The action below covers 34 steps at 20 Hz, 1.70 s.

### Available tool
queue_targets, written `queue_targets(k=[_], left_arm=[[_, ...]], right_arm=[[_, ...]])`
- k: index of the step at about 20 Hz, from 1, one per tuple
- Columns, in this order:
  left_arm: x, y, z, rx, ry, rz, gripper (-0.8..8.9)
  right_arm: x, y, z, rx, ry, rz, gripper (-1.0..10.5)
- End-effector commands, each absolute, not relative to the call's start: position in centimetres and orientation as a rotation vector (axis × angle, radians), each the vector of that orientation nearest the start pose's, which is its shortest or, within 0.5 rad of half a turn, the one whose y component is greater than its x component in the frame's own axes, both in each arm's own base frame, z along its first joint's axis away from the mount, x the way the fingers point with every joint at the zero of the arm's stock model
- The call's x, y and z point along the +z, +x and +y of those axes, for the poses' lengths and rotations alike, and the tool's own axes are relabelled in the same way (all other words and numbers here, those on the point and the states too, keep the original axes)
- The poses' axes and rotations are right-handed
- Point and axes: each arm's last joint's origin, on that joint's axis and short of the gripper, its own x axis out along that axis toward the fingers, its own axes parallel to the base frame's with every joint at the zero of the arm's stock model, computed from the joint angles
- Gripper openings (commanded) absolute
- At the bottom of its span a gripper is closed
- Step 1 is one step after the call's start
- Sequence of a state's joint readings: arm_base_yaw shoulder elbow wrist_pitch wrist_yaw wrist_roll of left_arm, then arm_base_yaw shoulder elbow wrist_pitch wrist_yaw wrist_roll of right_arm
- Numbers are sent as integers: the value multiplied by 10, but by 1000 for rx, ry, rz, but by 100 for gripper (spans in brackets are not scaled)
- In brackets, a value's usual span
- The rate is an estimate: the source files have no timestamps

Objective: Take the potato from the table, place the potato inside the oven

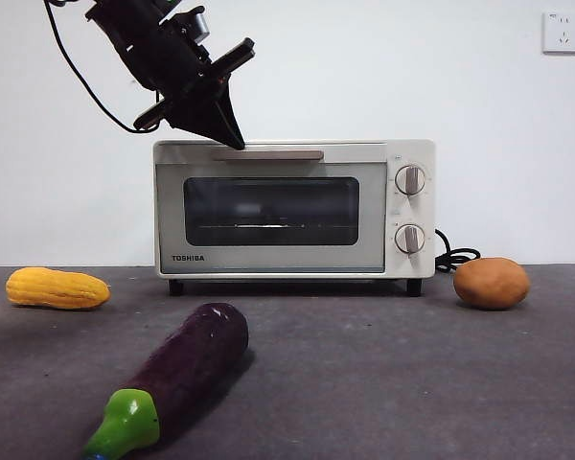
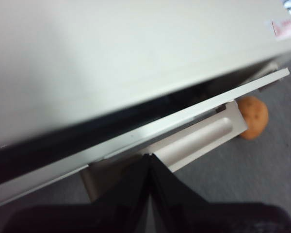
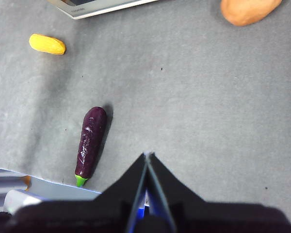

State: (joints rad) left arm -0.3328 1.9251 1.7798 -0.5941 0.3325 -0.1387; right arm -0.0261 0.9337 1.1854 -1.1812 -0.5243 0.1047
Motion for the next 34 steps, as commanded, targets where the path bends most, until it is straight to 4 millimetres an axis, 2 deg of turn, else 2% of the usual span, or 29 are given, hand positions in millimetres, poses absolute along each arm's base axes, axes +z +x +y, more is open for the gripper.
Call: queue_targets(k=[1,10,24,34], left_arm=[[281,406,-152,-562,-79,926,-6],[276,395,-159,-589,-17,1010,-6],[271,375,-190,-517,202,1053,-6],[265,368,-190,-506,228,1134,-6]], right_arm=[[363,141,11,421,347,918,1],[363,141,11,422,345,917,1],[363,141,11,422,344,917,1],[363,141,11,430,327,911,1]])
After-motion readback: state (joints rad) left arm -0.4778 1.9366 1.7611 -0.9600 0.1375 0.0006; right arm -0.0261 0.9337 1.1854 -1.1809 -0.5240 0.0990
